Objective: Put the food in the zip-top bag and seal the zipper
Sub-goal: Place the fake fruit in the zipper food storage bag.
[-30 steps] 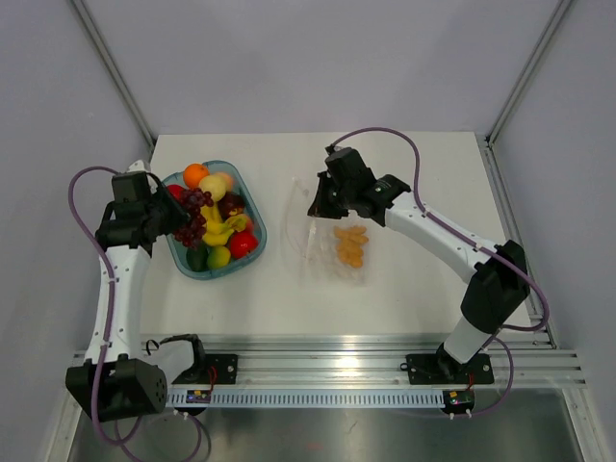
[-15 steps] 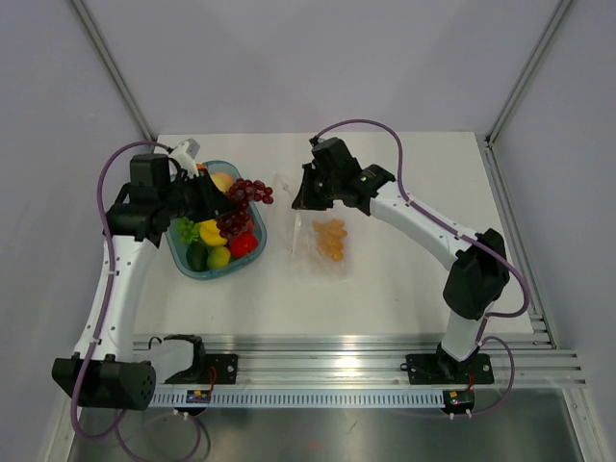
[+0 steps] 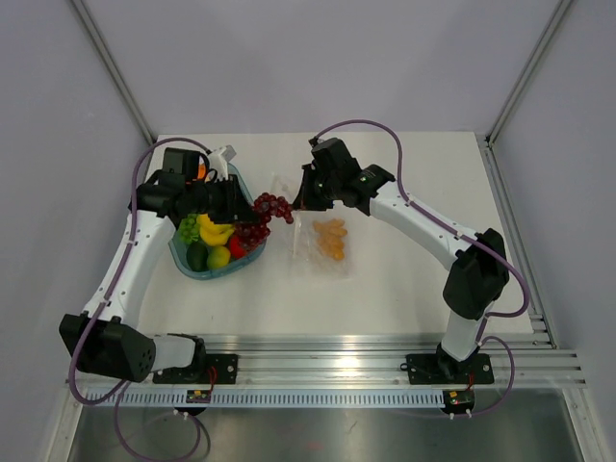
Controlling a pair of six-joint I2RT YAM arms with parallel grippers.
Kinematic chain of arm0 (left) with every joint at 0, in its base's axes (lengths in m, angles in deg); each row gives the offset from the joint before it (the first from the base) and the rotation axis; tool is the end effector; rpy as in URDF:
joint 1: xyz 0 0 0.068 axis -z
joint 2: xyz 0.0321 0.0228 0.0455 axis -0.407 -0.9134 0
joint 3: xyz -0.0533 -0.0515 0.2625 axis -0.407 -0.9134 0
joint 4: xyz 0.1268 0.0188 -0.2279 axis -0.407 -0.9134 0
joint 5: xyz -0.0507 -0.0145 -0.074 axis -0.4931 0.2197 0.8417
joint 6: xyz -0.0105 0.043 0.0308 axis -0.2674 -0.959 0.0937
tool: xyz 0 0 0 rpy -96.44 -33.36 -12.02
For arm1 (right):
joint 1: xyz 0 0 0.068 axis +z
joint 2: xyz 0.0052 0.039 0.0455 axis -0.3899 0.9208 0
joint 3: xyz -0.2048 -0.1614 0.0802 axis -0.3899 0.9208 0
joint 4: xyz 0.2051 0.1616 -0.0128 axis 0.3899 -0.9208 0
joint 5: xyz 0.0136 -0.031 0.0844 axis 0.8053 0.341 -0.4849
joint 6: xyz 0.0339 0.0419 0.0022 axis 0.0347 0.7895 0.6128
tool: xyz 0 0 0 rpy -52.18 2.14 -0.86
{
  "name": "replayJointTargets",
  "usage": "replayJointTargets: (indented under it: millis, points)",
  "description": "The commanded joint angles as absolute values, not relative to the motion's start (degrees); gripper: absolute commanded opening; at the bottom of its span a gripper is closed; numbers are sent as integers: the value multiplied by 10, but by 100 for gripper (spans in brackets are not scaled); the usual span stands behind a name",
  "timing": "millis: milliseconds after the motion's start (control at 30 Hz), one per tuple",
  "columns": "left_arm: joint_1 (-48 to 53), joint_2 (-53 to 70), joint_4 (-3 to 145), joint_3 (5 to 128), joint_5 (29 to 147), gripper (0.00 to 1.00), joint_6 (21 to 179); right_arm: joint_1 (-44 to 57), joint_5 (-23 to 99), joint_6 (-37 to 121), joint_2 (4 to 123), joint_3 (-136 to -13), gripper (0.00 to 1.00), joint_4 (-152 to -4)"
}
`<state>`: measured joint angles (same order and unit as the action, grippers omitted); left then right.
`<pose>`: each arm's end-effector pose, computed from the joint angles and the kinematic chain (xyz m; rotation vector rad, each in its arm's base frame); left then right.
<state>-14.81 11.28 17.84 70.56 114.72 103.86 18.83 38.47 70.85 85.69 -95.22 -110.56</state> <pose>0.2454 -0.0602 0.3639 0.1658 2.3997 -0.9247 0.3068 0.2800 0.3291 -0.1967 2.4019 0.8181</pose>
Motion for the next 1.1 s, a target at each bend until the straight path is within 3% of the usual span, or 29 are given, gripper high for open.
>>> replayJointTargets:
  millis: [0, 267, 733, 1067]
  points:
    - [-142, 91, 185, 738, 1165, 9, 1030, 198, 375, 700, 840, -967, 0, -1099]
    - [-99, 11, 117, 833, 1115, 9, 999, 199, 385, 689, 828, -961, 0, -1105]
    - [-53, -43, 87, 860, 1043, 7, 996, 215, 344, 659, 827, -964, 0, -1087]
    - [-54, -59, 135, 871, 1046, 6, 1084, 225, 320, 660, 820, -946, 0, -1072]
